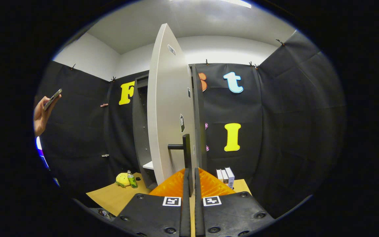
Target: Open the shoe cabinet door, grab the shoes and put them into the shoe cabinet, then close the shoe cabinet door.
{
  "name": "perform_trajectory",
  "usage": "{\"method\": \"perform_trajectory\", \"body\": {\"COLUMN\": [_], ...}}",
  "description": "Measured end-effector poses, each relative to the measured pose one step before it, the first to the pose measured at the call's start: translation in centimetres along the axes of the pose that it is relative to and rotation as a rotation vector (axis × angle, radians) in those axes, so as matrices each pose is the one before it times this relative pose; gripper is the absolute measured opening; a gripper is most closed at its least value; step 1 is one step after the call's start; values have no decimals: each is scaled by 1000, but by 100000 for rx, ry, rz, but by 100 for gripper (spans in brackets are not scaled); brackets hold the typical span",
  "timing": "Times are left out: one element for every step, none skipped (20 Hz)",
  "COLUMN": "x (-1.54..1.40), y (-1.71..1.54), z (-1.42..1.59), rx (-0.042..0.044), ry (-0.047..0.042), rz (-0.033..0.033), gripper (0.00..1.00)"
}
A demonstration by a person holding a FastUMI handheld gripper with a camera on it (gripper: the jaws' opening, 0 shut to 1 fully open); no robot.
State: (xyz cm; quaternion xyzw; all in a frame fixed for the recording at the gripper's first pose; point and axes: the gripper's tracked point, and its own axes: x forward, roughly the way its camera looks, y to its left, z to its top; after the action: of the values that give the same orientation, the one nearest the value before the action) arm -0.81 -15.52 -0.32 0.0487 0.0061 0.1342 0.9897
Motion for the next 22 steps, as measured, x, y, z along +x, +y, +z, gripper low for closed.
{"method": "perform_trajectory", "body": {"x": [-582, -410, -632, -465, -478, -273, -217, 185, -34, 303, 830, 339, 707, 600, 610, 508, 474, 999, 558, 806, 788, 1005], "y": [384, 646, 1000, 1054, 572, 1451, 1316, 1303, 1505, 1273, 1445, 1121, 931, 351, 479, 719, 353, 130, 277, 275, 180, 250], "z": [83, 133, 133, 18, 32, -21, -254, -434, -644, -806, -1564, -1195, -1320, -1488, -1673, -1490, -1581, -1591, -1542, -1353, -1643, -1656], "rx": [223, 490, 826, -318, -1067, -810, -320, 70, 509, 772, 1207, 1765, 2106, 2414, 2320, 1669, 67, -616, -1156, -1357, -1018, -180], "ry": [257, 179, 226, 676, 333, 352, 674, 1040, 1853, 2247, 3326, 3388, 3371, 3458, 3358, 3699, 3650, 3789, 3155, 3010, 4009, 3745], "rz": [-451, -469, 1176, 781, -319, 2038, 1154, 712, 1262, 338, 226, -1637, -1882, -1797, -1893, -1049, -1824, -2006, -1641, -2057, -2008, -2337], "gripper": [9, 11, 14, 22, 27, 34, 39, 53, 67, 78, 89, 99, 99, 100, 100, 100, 99, 98, 98, 99, 98, 99]}}
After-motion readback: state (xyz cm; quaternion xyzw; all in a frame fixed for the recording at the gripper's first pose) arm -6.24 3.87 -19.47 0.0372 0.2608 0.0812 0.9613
